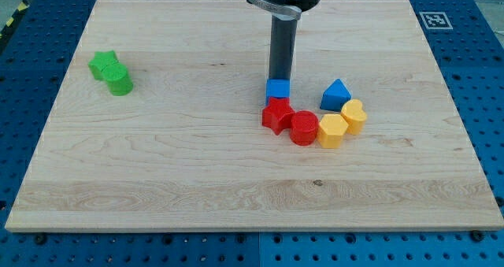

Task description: Move your hand to the bottom left of the green circle

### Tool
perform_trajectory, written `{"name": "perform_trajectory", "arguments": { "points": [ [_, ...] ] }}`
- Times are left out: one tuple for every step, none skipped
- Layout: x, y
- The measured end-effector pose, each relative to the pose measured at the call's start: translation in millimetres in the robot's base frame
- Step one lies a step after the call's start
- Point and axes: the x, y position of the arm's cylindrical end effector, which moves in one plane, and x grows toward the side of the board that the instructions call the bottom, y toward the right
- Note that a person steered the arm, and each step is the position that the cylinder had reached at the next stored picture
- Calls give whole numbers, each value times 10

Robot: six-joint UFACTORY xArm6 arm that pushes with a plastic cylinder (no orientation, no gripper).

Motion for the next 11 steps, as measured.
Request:
{"name": "perform_trajectory", "arguments": {
  "points": [
    [0, -4],
    [-89, -209],
    [-84, -489],
    [11, -790],
    [46, -1023],
    [46, -1023],
    [26, -1023],
    [24, -1023],
    [24, -1023],
    [208, -1053],
    [468, -1222]
  ]
}}
